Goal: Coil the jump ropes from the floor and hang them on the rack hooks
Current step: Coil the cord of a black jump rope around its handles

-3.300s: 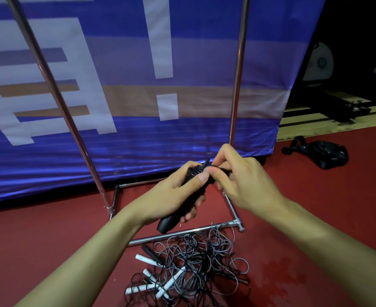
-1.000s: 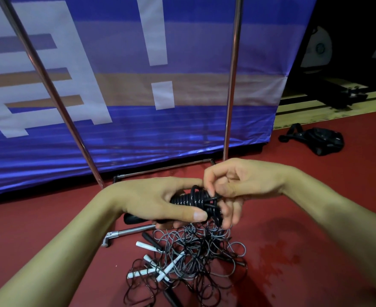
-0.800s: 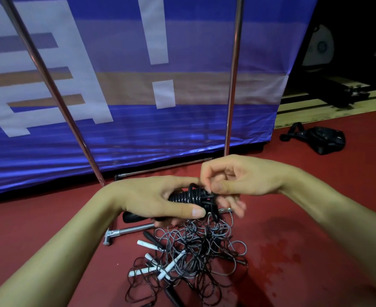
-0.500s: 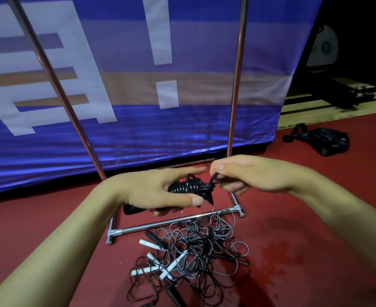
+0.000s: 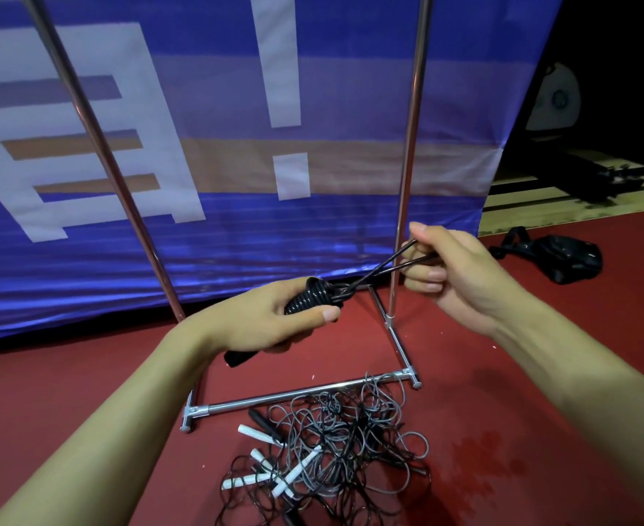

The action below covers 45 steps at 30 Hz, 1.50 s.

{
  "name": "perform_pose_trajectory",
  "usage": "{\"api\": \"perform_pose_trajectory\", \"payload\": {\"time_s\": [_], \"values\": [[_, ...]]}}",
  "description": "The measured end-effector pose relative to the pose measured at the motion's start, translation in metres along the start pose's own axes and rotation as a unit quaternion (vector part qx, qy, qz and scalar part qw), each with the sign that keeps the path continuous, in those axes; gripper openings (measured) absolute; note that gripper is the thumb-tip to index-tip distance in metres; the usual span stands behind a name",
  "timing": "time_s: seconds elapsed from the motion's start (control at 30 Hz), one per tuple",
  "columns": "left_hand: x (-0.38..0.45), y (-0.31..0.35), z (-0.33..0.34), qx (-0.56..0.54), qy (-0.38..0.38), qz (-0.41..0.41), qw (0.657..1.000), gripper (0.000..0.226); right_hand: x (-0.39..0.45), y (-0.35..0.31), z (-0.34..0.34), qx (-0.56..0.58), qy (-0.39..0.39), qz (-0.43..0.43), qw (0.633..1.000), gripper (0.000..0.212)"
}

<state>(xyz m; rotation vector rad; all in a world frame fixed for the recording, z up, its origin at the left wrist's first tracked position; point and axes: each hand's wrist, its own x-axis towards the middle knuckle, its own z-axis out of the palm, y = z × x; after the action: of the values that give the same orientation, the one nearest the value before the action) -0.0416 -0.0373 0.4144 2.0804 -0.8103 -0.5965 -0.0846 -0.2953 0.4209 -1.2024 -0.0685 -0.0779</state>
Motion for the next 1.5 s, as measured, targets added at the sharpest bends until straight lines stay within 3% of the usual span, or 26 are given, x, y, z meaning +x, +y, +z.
{"api": "perform_pose_trajectory", "payload": {"time_s": [0.17,0.3,0.33,0.43,0.6,0.67,0.7,0.77,0.83,0.97,1.1,1.2,1.27,1.37,1.5], "values": [[0.007,-0.012,0.001,0.040,0.036,0.004,0.999,0.027,0.005,0.003,0.002,-0.093,-0.053,-0.005,0.994,0.027],[0.012,-0.020,0.009,0.094,0.043,0.000,0.995,0.036,0.006,0.025,0.003,-0.160,-0.070,0.037,0.984,0.061],[0.013,-0.019,0.010,0.099,0.041,0.004,0.994,0.036,0.005,0.029,0.005,-0.187,-0.073,0.037,0.979,0.062],[0.015,-0.017,0.013,0.118,0.045,0.013,0.992,0.029,0.007,0.039,0.014,-0.217,-0.075,0.022,0.973,0.044],[0.017,-0.017,0.012,0.136,0.051,0.012,0.989,0.031,0.009,0.047,0.022,-0.361,-0.069,-0.045,0.929,0.041],[0.016,-0.016,0.013,0.144,0.056,0.013,0.988,0.034,0.012,0.048,0.021,-0.398,-0.022,-0.077,0.914,0.040],[0.015,-0.015,0.013,0.135,0.061,0.015,0.989,0.035,0.014,0.046,0.020,-0.394,0.020,-0.088,0.914,0.039],[0.014,-0.015,0.012,0.088,0.072,0.027,0.993,0.036,0.018,0.040,0.015,-0.295,0.082,-0.062,0.950,0.031],[0.012,-0.014,0.010,0.053,0.071,0.035,0.995,0.040,0.017,0.031,0.014,-0.183,0.094,-0.013,0.979,0.020],[0.013,-0.010,0.016,-0.006,0.059,0.033,0.998,0.050,0.016,0.019,0.016,-0.118,0.115,-0.023,0.986,0.018],[0.020,-0.006,0.019,-0.091,0.073,0.027,0.993,0.034,0.019,0.010,0.011,-0.084,0.165,-0.053,0.981,0.021],[0.021,-0.008,0.020,-0.081,0.064,0.049,0.993,0.012,0.021,0.007,0.012,-0.083,0.183,-0.063,0.978,0.022],[0.019,-0.011,0.019,-0.050,0.061,0.047,0.996,0.006,0.021,0.008,0.012,-0.114,0.170,-0.051,0.978,0.021],[0.014,-0.018,0.016,0.030,0.050,0.009,0.998,0.021,0.019,0.015,0.015,-0.168,0.116,-0.019,0.979,0.022],[0.010,-0.021,0.017,0.049,0.030,-0.002,0.998,0.030,0.015,0.019,0.024,-0.153,0.029,-0.016,0.988,0.025]]}}
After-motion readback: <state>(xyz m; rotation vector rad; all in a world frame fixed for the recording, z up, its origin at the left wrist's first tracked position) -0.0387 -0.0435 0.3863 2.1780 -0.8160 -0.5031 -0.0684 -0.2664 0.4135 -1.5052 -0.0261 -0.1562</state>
